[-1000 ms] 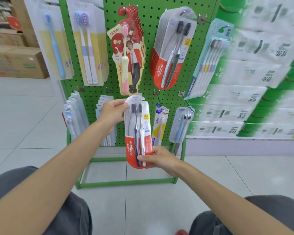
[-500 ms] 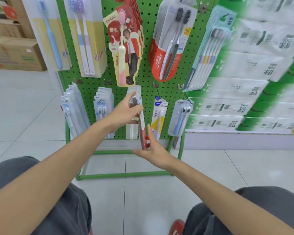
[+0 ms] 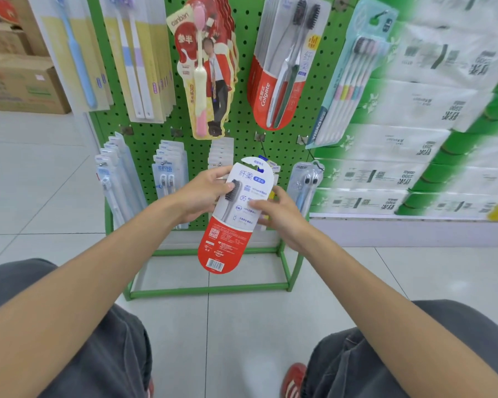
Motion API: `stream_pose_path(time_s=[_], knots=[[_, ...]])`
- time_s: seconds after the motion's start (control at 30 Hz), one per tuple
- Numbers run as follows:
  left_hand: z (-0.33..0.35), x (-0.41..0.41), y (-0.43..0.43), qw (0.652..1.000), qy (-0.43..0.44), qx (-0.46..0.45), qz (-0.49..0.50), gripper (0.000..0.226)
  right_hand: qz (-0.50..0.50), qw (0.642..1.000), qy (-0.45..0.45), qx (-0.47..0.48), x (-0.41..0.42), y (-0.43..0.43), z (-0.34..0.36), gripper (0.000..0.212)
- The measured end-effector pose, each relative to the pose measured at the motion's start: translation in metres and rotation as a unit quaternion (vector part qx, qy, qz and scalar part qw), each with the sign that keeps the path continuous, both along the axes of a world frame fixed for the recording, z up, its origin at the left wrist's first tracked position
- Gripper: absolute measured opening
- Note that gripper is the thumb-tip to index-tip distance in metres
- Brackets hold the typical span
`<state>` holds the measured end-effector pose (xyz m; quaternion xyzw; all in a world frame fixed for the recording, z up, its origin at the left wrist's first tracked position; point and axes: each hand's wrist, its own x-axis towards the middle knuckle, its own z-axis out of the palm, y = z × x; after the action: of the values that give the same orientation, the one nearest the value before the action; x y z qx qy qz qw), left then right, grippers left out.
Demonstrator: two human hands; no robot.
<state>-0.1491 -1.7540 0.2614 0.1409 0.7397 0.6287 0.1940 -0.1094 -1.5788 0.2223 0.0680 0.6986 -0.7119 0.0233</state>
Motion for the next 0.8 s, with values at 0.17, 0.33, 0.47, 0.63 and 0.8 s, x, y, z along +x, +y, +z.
stream_pose_path(time_s=[0.17, 0.33, 0.47, 0.63, 0.8], knots=[[-0.001, -0.001, 0.0, 1.0, -0.012, 0.006, -0.018, 0.04, -0.012, 0.999, 0.041, 0.021, -0.004, 0.015, 0.024, 0.028], [0.0, -0.002, -0.003, 0.999, -0.017, 0.019, -0.035, 0.041, -0.014, 0.999, 0.043, -0.01, -0.003, 0.014, 0.03, 0.012], [0.001, -0.003, -0.004, 0.999, -0.03, 0.023, -0.036, 0.042, -0.027, 0.999, 0.032, -0.026, -0.003, 0.009, 0.031, 0.018], [-0.001, -0.006, -0.004, 0.988, -0.076, 0.124, 0.055, 0.048, -0.067, 0.992, 0.075, 0.075, -0.002, 0.001, 0.03, 0.038], [0.005, -0.001, 0.0, 0.973, -0.11, 0.194, 0.054, 0.035, 0.049, 0.982, 0.111, 0.146, 0.0, -0.01, 0.02, 0.057]])
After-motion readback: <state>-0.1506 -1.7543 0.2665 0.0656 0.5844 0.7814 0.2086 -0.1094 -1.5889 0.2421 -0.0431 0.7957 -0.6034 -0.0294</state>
